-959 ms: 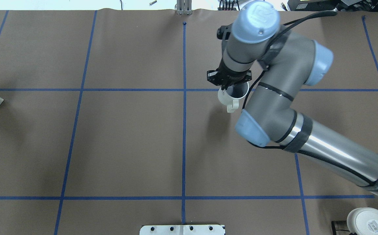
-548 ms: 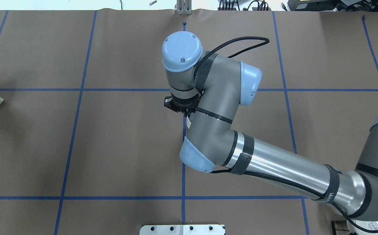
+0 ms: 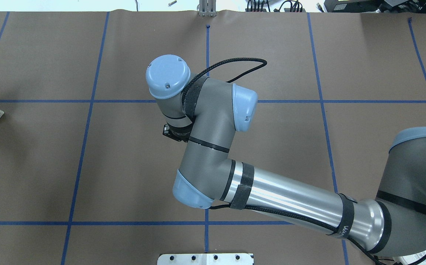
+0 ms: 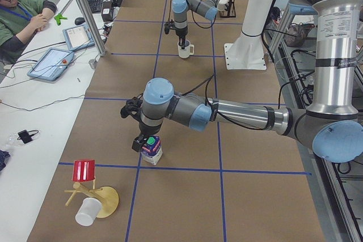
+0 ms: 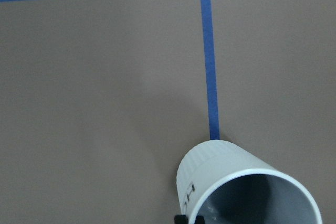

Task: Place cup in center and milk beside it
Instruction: 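Carry the white mug with the right gripper to the table's center square, then open the right gripper and lift it away from the mug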

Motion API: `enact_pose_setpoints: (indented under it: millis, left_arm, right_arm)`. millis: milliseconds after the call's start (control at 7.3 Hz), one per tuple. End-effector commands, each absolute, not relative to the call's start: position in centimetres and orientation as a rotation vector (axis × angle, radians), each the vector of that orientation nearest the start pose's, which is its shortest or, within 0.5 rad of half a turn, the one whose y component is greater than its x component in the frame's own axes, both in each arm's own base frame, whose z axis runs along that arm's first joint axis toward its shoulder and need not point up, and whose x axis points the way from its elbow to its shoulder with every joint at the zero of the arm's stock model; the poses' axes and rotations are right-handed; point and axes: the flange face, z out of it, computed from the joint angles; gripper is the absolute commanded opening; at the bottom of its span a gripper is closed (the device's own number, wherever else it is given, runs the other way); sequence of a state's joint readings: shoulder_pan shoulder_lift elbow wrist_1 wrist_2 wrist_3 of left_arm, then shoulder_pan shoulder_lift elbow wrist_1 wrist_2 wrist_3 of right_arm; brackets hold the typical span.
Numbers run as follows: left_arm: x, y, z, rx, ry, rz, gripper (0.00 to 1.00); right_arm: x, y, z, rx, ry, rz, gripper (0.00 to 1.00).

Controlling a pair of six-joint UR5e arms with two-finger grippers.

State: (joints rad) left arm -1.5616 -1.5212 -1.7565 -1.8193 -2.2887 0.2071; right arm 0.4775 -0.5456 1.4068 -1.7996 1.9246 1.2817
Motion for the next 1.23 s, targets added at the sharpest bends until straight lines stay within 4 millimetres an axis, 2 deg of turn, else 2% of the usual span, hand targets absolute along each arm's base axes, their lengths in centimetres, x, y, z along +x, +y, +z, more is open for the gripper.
enact_pose_setpoints:
  millis: [0, 137, 274, 411, 548, 685, 822, 959, 1096]
  left_arm:
    - [-6.3, -48.9, 56.6, 0.438, 0.672, 0.343, 0.99]
    - [-6.3, -48.8, 56.6, 0.437, 0.672, 0.342, 0.99]
    - [-6.3, -48.8, 56.8, 0.435, 0.672, 0.343, 0.99]
    - [-6.3, -48.9, 56.8, 0.434, 0.673, 0.341, 0.99]
    - [-6.3, -48.8, 56.8, 0.434, 0.673, 0.341, 0.99]
    - [-6.3, -49.3, 56.2, 0.446, 0.671, 0.345, 0.99]
    - [-6.2, -49.8, 55.7, 0.455, 0.67, 0.351, 0.99]
    - [-6.2, -49.7, 55.8, 0.457, 0.673, 0.359, 0.99]
    - [-6.2, -49.6, 55.3, 0.486, 0.672, 0.369, 0.99]
  right_arm:
    - [-62.6, -43.7, 10.2, -0.045, -0.705, 0.065, 0.59]
    - [-62.6, -43.9, 10.3, -0.023, -0.708, 0.068, 0.79]
    - [-61.3, -44.4, 9.0, 0.011, -0.731, 0.07, 0.87]
    - [-57.7, -46.2, 6.8, 0.057, -0.781, 0.074, 0.9]
    - [-53.7, -48.9, 5.6, 0.109, -0.812, 0.073, 0.96]
    - [-48.6, -52.1, 6.5, 0.164, -0.822, 0.055, 0.99]
    - [-42.4, -53.9, 9.3, 0.24, -0.814, 0.025, 1.0]
    - [-35.8, -57.4, 13.8, 0.25, -0.793, -0.03, 1.0]
    - [-28.2, -60.9, 21.1, 0.22, -0.769, -0.118, 1.0]
